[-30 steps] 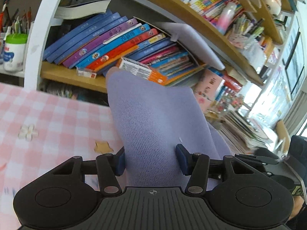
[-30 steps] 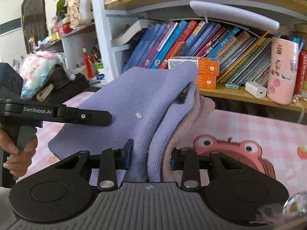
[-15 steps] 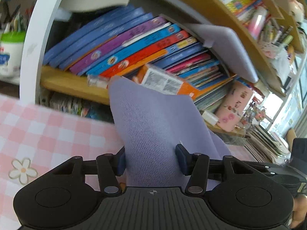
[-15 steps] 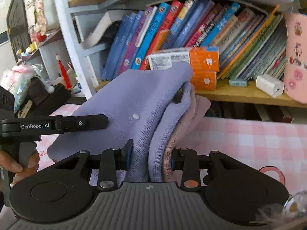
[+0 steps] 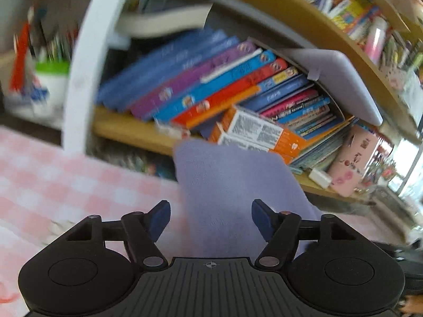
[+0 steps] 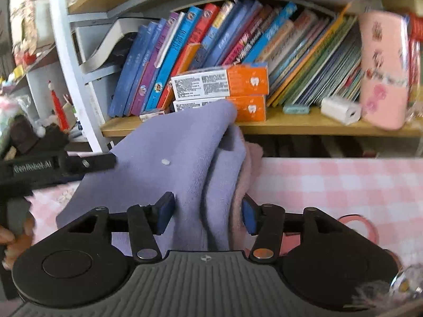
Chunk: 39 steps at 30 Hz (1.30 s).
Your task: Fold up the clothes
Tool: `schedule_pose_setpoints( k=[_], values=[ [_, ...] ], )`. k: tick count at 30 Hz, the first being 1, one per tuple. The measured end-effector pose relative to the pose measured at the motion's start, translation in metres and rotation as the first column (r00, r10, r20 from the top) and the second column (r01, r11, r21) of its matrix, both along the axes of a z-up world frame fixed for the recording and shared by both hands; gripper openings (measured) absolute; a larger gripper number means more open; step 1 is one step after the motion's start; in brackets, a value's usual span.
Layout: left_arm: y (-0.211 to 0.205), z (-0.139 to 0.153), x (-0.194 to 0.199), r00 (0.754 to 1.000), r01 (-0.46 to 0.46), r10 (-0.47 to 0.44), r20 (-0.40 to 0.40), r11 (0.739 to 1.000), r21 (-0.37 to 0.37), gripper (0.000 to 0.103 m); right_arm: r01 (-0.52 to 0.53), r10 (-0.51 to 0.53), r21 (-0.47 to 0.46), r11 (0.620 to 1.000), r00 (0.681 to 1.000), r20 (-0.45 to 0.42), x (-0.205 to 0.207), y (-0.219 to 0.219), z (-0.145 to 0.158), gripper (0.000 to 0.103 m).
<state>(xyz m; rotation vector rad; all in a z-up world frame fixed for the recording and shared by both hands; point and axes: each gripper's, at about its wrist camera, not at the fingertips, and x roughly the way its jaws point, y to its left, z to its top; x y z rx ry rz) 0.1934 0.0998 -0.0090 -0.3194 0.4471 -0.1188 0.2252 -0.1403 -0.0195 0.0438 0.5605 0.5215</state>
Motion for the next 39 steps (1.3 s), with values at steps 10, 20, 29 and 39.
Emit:
schedule_pose_setpoints(
  k=[10, 20, 29, 39],
  values=[
    [-0.021, 0.003, -0.067, 1.0, -0.029, 0.027, 0.013, 0.986, 0.163, 0.086, 0.066, -0.06, -0.047, 0.997, 0.991, 0.122, -0.07, -0.018, 0.007, 0.062],
    [-0.046, 0.006, -0.124, 0.995, -0.033, 0.006, 0.096, 0.958, 0.285, 0.093, 0.134, -0.107, -0.122, 0.983, 0.972, 0.208, -0.138, -0.022, -0.003, 0.069],
    [-0.048, 0.006, -0.142, 0.992, -0.063, 0.023, 0.125, 0.945, 0.32, 0.093, 0.154, -0.118, -0.126, 0.98, 0.958, 0.26, -0.161, -0.019, 0.0, 0.078],
    [-0.049, 0.003, -0.142, 0.992, -0.079, 0.041, 0.118, 0.937, 0.339, 0.101, 0.15, -0.105, -0.147, 0.978, 0.954, 0.28, -0.164, -0.014, 0.0, 0.092]
  ],
)
